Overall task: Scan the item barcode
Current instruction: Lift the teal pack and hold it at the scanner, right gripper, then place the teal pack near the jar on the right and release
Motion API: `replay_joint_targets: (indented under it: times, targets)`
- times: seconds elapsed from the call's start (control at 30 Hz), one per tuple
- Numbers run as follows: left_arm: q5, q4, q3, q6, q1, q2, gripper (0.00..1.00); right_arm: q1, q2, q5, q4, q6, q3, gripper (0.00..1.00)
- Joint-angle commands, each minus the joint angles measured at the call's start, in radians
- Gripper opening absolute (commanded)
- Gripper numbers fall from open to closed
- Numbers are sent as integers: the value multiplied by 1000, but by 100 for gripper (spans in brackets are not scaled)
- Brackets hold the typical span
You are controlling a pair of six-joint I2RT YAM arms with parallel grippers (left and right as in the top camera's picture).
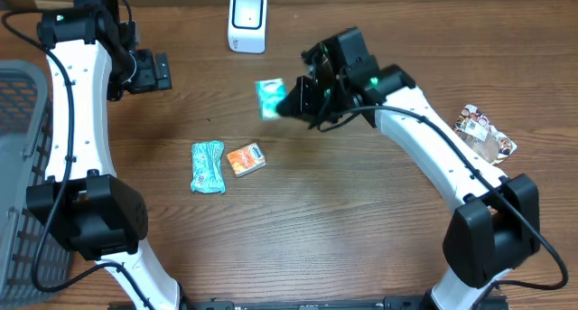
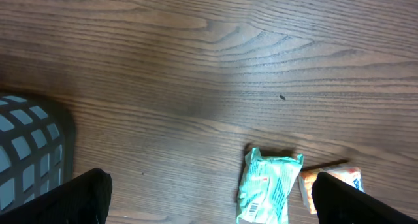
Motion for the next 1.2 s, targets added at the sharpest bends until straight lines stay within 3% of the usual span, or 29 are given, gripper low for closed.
replay_joint_targets:
  times: [0.0, 0.1, 0.2, 0.4, 0.57, 0.67, 0.77, 1.17]
  targets:
    - [4, 2, -2, 26, -1, -28, 100, 31, 79, 538, -101, -139, 298, 4]
    - [4, 2, -2, 26, -1, -28, 100, 56, 230, 715, -155, -232, 547, 4]
    - [4, 1, -2, 26, -1, -28, 100, 83, 377, 911, -80, -361, 705, 4]
    - [4, 2, -2, 26, -1, -28, 100, 127, 532, 1099, 314, -630, 710, 4]
    - [4, 2, -2, 26, -1, -28, 100, 129, 668, 1099, 629, -1057, 710, 4]
    - [4, 2, -2, 26, -1, -28, 100, 133, 743, 1099, 738, -1313, 710, 4]
    - [4, 2, -2, 26, -1, -28, 99, 133, 777, 1084, 755, -1453, 710, 4]
    - [4, 2, -2, 26, -1, -28, 100, 139, 790, 1064, 754, -1501, 710, 4]
